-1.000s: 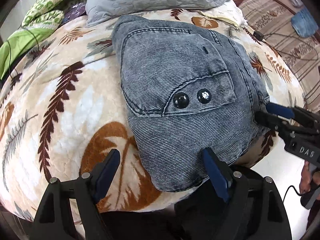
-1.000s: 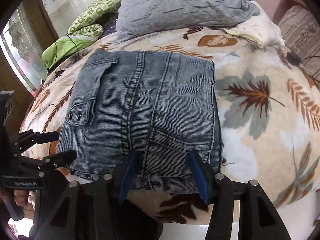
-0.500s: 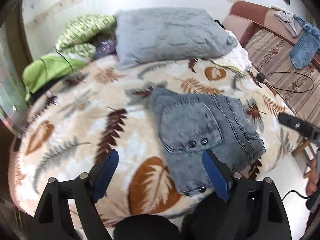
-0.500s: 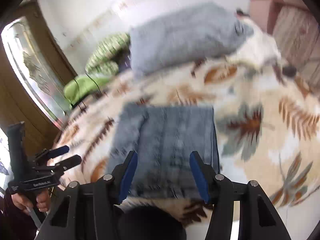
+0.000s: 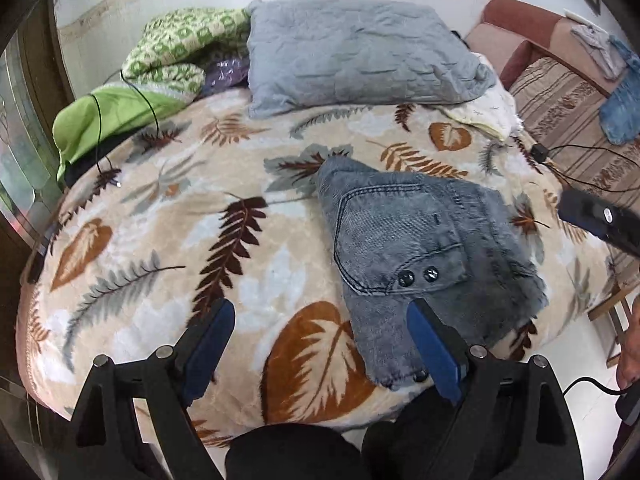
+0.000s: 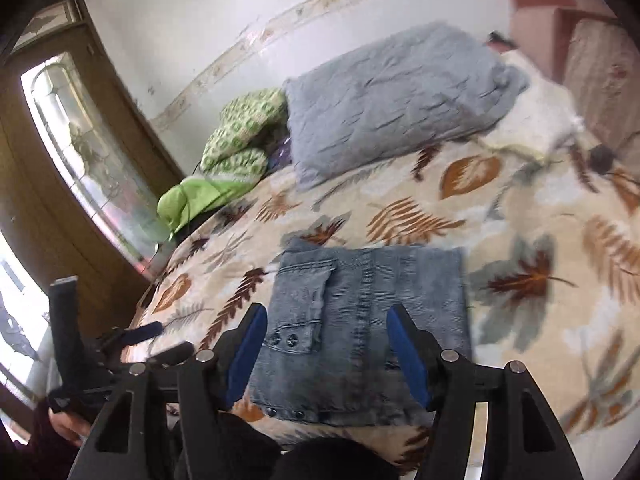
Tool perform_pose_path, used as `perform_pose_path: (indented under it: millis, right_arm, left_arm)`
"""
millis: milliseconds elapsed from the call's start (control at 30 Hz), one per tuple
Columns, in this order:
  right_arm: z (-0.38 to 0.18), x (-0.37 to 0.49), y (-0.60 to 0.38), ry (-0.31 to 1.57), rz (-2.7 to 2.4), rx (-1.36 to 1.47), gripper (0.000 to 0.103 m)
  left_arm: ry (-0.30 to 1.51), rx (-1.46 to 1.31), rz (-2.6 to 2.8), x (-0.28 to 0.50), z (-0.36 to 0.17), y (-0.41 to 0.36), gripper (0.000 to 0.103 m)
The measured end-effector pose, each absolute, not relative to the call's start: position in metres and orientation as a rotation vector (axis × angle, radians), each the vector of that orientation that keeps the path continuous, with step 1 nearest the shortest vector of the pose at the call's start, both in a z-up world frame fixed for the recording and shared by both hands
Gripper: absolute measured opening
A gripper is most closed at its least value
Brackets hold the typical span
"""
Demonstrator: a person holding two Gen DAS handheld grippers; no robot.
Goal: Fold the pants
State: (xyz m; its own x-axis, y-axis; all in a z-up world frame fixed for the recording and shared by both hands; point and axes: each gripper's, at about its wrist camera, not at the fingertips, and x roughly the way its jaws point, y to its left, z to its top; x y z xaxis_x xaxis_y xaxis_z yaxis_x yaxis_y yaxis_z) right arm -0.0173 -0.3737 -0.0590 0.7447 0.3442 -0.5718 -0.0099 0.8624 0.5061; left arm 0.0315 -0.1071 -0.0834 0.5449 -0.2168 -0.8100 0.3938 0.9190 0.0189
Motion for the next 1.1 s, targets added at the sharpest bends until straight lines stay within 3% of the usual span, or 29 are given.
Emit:
perform_pose_path:
  millis: [367,600,767,933,1100]
  right_arm:
    - [-0.093,0.151,-0.31,0.993,0.393,0.528,0.051]
    - [-0.165,0.229,-0.277,1.226,0.336,0.523,0.049]
    - [-0.173,0.244,-0.273,1.169,0.284,0.498,0.045]
    - [-0.118,0.202,-0.315,0.951,0.319,0.6,0.045]
    - [-0.08,0.128,-0.349,0.864,0.282,0.524,0.047]
  left_arm:
    - [0.994,0.347,-0.471,0.043,-0.161,-0.149,0.088]
    - [1.009,0.285,-0.524,0.044,-0.175,-0.137,0.088]
    - [1.037,0.276,-0.543,0.043,-0.175,-0.133,0.088]
    - [1.049,0.231,-0.541,0.037,-0.163,-0.122,0.088]
    - [0.936,0.236,-0.489,0.027,-0.124,-0.111,0.087]
